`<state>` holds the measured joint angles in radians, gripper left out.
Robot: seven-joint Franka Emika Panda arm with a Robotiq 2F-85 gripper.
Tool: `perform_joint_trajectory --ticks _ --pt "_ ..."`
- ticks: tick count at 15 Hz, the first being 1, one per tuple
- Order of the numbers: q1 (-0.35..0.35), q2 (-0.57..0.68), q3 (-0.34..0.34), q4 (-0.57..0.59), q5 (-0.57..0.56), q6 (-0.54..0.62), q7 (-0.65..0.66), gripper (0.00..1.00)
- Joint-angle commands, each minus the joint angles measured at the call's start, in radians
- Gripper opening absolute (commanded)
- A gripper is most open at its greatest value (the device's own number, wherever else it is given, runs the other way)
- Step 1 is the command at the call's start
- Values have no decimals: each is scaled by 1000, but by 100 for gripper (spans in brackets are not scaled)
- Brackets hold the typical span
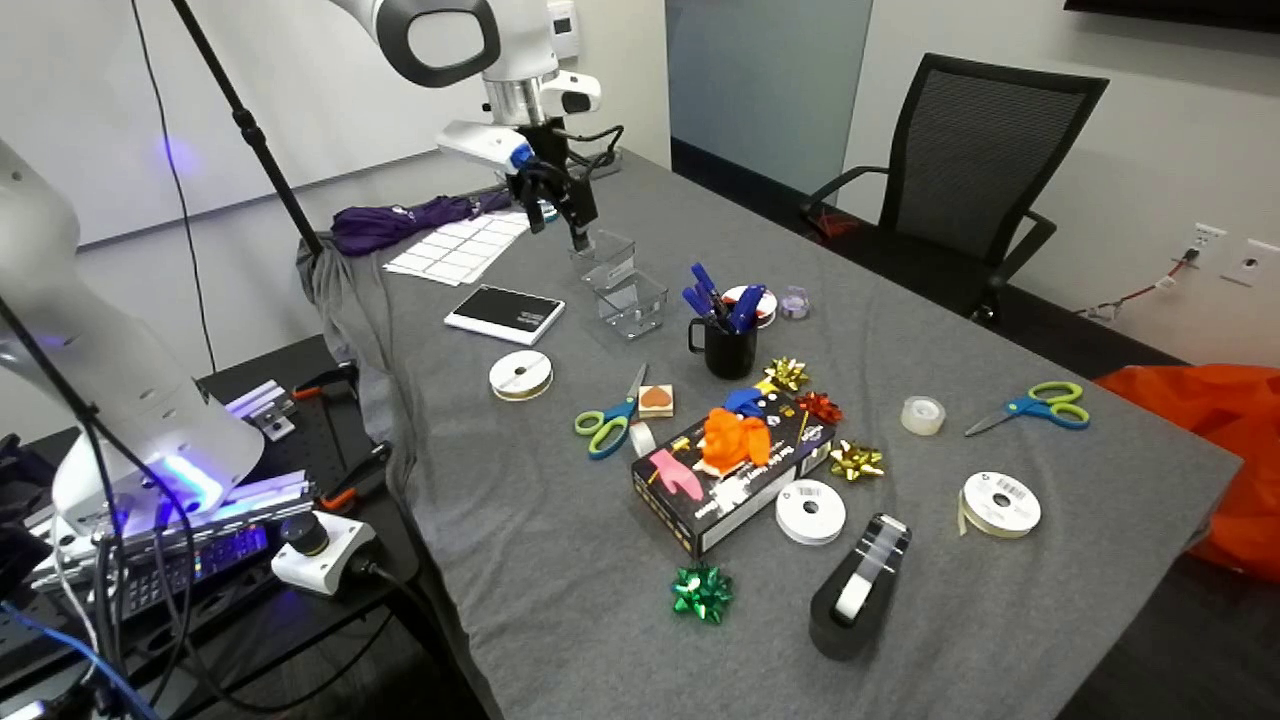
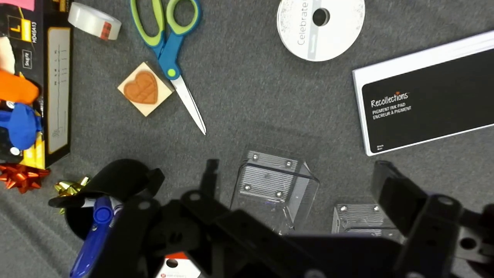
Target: Put the scissors in the bowl
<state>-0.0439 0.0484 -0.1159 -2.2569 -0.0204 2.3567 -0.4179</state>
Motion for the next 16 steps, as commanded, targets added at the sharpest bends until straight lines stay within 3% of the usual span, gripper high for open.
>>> perform_joint_trajectory --ticks 1,7,16 --pt "-38 16 1 -20 6 54 -56 100" --pt "-110 136 -17 0 16 186 -113 100" --pt "-186 293 6 59 20 188 -128 100"
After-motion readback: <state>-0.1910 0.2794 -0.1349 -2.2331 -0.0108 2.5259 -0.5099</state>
